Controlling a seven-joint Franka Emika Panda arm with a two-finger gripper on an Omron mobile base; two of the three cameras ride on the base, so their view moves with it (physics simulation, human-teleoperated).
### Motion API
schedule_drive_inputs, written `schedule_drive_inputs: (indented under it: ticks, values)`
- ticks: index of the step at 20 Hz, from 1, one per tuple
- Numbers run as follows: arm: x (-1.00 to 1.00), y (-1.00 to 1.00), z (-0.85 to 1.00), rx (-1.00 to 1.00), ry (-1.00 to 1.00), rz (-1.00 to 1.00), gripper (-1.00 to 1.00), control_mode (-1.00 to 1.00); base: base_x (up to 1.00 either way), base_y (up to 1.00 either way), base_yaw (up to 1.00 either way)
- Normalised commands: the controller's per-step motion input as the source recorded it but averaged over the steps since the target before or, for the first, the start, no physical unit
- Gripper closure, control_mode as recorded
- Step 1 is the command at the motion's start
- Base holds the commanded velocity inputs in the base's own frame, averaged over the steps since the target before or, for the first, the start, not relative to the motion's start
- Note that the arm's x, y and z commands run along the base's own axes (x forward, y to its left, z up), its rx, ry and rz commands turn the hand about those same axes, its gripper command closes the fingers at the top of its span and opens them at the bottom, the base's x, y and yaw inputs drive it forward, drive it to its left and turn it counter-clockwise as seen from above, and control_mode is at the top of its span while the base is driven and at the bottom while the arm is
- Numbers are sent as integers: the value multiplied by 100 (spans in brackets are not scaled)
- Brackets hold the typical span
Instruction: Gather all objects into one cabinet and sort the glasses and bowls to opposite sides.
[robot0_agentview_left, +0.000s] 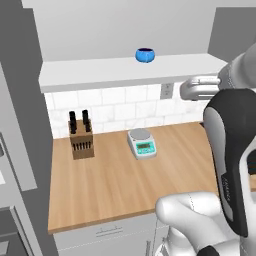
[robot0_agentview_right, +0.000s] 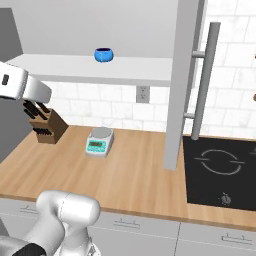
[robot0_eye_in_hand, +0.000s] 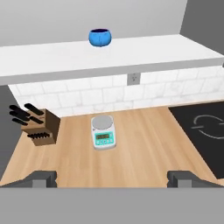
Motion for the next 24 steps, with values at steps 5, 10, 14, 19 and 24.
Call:
schedule_drive_inputs:
  ticks: [5, 10, 14, 19, 24]
  values:
    - [21, 0, 0, 0, 0, 0, -100, -100, 0, 0, 0]
    - [38, 2, 0, 0, -11, 0, -100, -100, 0, 0, 0]
    - [42, 5, 0, 0, -17, 0, -100, -100, 0, 0, 0]
    - [60, 7, 0, 0, -8, 0, -100, -100, 0, 0, 0]
    - [82, 1, 0, 0, -1, 0, -100, -100, 0, 0, 0]
